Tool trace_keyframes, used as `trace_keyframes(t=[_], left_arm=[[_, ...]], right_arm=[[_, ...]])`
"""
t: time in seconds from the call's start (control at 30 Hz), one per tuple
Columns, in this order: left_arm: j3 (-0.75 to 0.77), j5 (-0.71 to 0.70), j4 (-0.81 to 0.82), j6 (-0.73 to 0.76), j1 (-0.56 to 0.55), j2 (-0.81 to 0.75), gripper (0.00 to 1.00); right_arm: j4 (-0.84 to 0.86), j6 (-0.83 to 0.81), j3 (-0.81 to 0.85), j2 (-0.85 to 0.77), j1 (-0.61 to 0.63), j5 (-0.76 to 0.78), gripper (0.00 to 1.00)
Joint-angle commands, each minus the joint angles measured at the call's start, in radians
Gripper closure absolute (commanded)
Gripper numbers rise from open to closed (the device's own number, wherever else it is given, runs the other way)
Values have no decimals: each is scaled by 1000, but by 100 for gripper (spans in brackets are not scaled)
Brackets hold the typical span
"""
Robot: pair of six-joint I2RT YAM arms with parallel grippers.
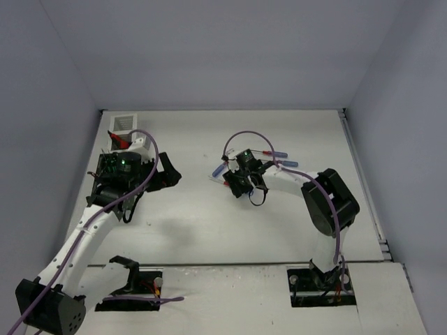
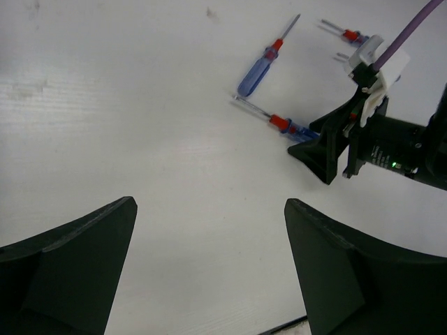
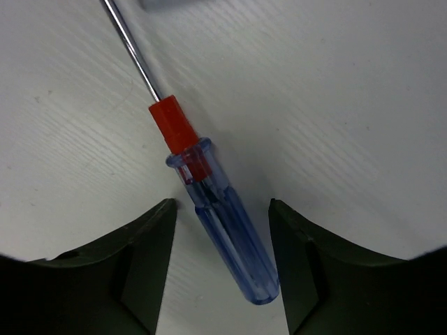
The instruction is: Sort the tools into containers
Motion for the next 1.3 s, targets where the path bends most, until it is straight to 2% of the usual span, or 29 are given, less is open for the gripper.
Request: trace_keyframes(t=[0.0, 0.13, 0.23, 0.43, 0.73, 1.17, 1.27], left_arm=[[-51, -41, 101, -98, -5, -62, 15], [-84, -8, 158, -140, -8, -41, 15], [-106, 22, 212, -178, -19, -19, 15], [-115, 52, 314, -259, -59, 17, 15], [-77, 51, 416, -334, -121, 100, 16], [42, 9, 551, -329, -223, 196, 31], [48, 11, 551, -338, -223, 223, 42]], right_arm=[[2, -32, 38, 6, 23, 6, 53], [2, -20, 12, 1, 70, 83, 73], [2, -6, -13, -23, 123, 109, 99], [37, 44, -58, -146, 192, 114, 100], [171, 142, -128, -428, 257, 78, 100], [232, 174, -132, -501, 274, 23, 100], [247, 181, -141, -508, 275, 18, 100]])
